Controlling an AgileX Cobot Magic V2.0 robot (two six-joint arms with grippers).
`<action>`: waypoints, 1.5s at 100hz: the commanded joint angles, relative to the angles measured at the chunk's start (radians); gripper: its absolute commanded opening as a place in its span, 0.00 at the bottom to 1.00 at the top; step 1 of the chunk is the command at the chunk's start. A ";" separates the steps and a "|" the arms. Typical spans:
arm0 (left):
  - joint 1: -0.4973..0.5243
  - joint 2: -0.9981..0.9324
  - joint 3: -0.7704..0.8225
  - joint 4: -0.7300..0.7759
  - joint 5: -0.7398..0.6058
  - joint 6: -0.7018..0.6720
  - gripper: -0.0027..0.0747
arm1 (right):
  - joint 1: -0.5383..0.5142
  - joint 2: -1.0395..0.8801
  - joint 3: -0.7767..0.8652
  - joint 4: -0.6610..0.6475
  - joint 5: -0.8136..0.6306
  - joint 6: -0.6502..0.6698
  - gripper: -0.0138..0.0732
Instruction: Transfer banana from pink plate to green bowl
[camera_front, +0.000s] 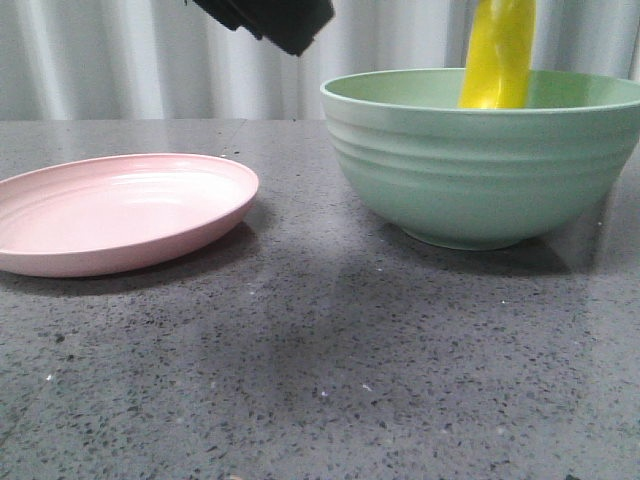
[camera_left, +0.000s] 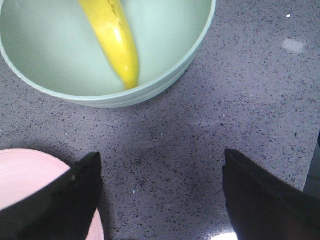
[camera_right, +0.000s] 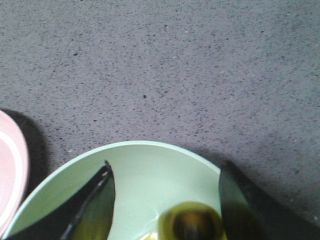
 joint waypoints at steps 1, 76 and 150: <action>-0.005 -0.031 -0.028 -0.017 -0.046 -0.004 0.64 | -0.006 -0.035 -0.036 -0.048 -0.064 -0.003 0.59; -0.005 -0.057 -0.021 -0.015 -0.032 -0.061 0.01 | 0.000 -0.203 -0.036 -0.129 0.155 -0.003 0.08; -0.005 -0.591 0.461 -0.015 -0.382 -0.133 0.01 | 0.075 -0.840 0.572 -0.077 -0.150 -0.003 0.08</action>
